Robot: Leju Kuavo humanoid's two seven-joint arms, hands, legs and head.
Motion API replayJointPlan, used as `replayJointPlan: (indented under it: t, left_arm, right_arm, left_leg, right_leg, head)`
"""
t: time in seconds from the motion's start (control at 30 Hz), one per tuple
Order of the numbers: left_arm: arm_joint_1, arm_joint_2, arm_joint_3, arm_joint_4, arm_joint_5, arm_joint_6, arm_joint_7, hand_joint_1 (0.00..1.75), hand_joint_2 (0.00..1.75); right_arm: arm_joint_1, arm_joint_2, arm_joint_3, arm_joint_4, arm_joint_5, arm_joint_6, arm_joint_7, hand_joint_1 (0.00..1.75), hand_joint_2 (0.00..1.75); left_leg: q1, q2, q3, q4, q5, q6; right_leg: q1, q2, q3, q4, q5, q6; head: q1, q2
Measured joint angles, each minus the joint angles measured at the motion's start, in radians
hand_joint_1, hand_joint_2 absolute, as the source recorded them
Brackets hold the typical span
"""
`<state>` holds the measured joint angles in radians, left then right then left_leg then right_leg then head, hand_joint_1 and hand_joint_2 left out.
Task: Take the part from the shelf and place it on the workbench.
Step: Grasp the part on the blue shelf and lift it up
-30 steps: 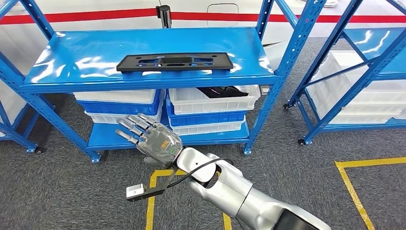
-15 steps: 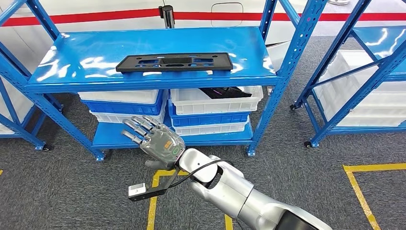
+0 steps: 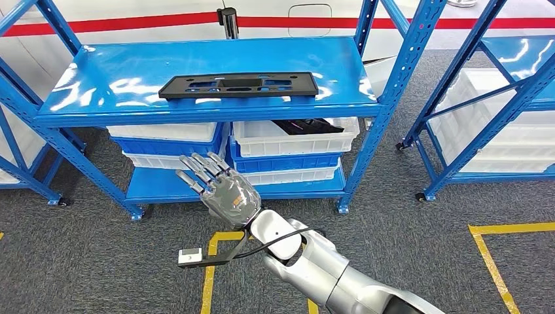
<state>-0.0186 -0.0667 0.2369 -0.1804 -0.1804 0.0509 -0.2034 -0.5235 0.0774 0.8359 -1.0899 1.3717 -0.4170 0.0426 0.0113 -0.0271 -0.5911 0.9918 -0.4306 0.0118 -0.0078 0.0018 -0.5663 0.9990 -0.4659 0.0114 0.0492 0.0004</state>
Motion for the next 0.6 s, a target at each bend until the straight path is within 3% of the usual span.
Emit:
replayJointPlan:
  t: [0.6]
  left_arm:
    - [0.0, -0.006, 0.0, 0.0, -0.02, -0.002, -0.009, 0.0, 0.0]
  right_arm:
    - [0.02, -0.005, -0.033, 0.0, 0.049, -0.009, 0.027, 0.0, 1.75]
  left_leg:
    - [-0.003, 0.0, -0.001, 0.003, 0.0, 0.0]
  right_leg:
    - [-0.004, 0.0, 0.0, 0.0, 0.0, 0.0]
  head:
    - [0.0, 0.0]
